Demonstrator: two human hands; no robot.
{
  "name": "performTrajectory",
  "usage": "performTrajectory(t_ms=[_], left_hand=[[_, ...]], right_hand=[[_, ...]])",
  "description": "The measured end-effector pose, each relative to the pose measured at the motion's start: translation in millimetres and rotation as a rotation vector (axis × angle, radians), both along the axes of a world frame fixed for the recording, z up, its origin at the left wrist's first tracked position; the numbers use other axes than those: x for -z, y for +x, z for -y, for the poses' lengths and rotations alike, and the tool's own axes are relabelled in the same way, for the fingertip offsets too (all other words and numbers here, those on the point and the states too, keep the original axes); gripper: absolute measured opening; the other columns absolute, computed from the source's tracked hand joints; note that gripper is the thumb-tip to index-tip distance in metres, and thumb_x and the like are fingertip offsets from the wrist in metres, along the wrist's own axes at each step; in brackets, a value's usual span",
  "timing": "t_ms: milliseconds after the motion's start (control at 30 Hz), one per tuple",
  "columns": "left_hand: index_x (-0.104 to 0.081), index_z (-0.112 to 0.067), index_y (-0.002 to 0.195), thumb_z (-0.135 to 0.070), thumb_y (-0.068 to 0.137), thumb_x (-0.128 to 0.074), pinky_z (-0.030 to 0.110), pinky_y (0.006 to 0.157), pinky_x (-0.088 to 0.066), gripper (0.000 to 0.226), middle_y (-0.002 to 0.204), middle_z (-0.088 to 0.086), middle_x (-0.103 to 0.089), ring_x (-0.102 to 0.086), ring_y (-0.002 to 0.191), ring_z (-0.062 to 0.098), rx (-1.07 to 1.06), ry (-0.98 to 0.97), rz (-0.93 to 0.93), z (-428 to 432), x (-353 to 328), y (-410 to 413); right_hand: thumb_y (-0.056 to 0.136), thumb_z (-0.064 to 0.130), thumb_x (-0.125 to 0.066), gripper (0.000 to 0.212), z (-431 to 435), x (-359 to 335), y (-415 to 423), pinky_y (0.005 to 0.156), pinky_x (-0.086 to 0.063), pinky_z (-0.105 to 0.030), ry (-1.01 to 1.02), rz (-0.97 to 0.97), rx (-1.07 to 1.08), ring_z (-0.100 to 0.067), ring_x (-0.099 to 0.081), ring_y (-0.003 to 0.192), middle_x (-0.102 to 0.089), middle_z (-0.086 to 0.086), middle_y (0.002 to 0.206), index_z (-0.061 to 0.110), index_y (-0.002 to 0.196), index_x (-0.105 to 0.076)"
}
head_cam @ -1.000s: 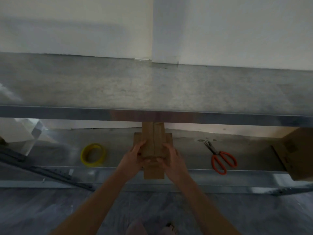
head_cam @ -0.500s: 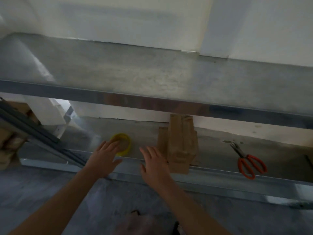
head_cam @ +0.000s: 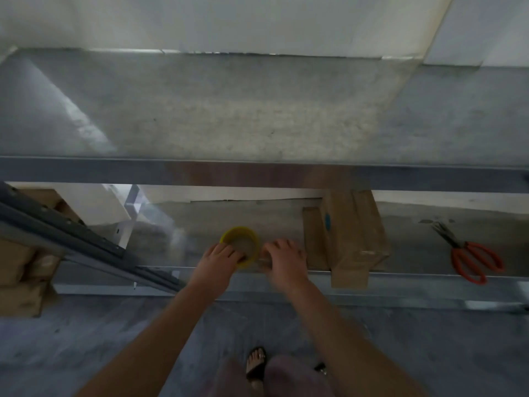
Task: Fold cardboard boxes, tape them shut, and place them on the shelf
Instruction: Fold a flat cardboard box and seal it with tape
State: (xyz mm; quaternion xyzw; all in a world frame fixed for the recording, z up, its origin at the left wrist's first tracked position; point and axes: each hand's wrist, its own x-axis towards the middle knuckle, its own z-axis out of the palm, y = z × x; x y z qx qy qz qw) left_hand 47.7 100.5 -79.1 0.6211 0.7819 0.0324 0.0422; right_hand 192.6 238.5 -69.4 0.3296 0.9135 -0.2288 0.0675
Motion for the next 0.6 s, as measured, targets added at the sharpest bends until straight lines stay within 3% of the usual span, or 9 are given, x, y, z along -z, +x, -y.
performTrajectory(t_ms=[133,267,433,500,600], left_hand=[[-0.066,-0.026,0.097,-0.013,0.057,-0.083,0.029,0.078,-0.051,0.046,0.086,-0.006,-0.063,-0.062,0.085,0.021,0.018,-0.009,0.006,0,3,-4],[-0.067,-0.028,0.098,-0.015,0.056,-0.086,0.029,0.078,-0.052,0.048,0.086,-0.008,-0.063,-0.062,0.085,0.019,0.039,-0.023,0.015,-1,4,-9],[-0.069,-0.028,0.097,-0.013,0.053,-0.087,0.028,0.089,-0.039,0.050,0.088,-0.009,-0.063,-0.054,0.090,0.015,0.067,0.048,0.011,0,0,-12],[-0.062,-0.027,0.102,-0.012,0.063,-0.078,0.029,0.092,-0.033,0.045,0.090,-0.005,-0.064,-0.055,0.091,0.019,0.069,0.118,0.052,0,-6,-13],[-0.057,-0.026,0.114,-0.026,0.081,-0.053,0.031,0.097,-0.033,0.034,0.105,-0.001,-0.067,-0.058,0.099,0.023,0.014,0.167,0.208,1,-26,-21]], right_hand=[[0.084,0.045,-0.070,0.036,-21,-9,-7,0.095,-0.042,-0.041,-0.084,0.075,-0.154,-0.025,-0.035,0.121,-0.046,0.000,0.124,0.030,0.115,-0.059],[0.091,0.036,-0.065,0.023,-30,-9,-8,0.098,-0.040,-0.041,-0.112,0.058,-0.201,-0.025,-0.034,0.124,-0.045,0.000,0.126,0.032,0.114,-0.063],[0.093,0.034,-0.061,0.020,-29,-4,-6,0.094,-0.042,-0.040,-0.068,0.022,-0.197,-0.025,-0.038,0.119,-0.051,-0.003,0.118,0.022,0.108,-0.066],[0.096,0.030,-0.058,0.020,-25,-1,0,0.092,-0.041,-0.037,-0.056,-0.036,-0.183,-0.025,-0.041,0.117,-0.055,-0.005,0.116,0.017,0.109,-0.065],[0.097,0.021,-0.056,0.013,-12,-12,7,0.086,-0.041,-0.035,-0.105,-0.216,-0.103,-0.023,-0.047,0.106,-0.061,-0.006,0.107,0.014,0.105,-0.062]])
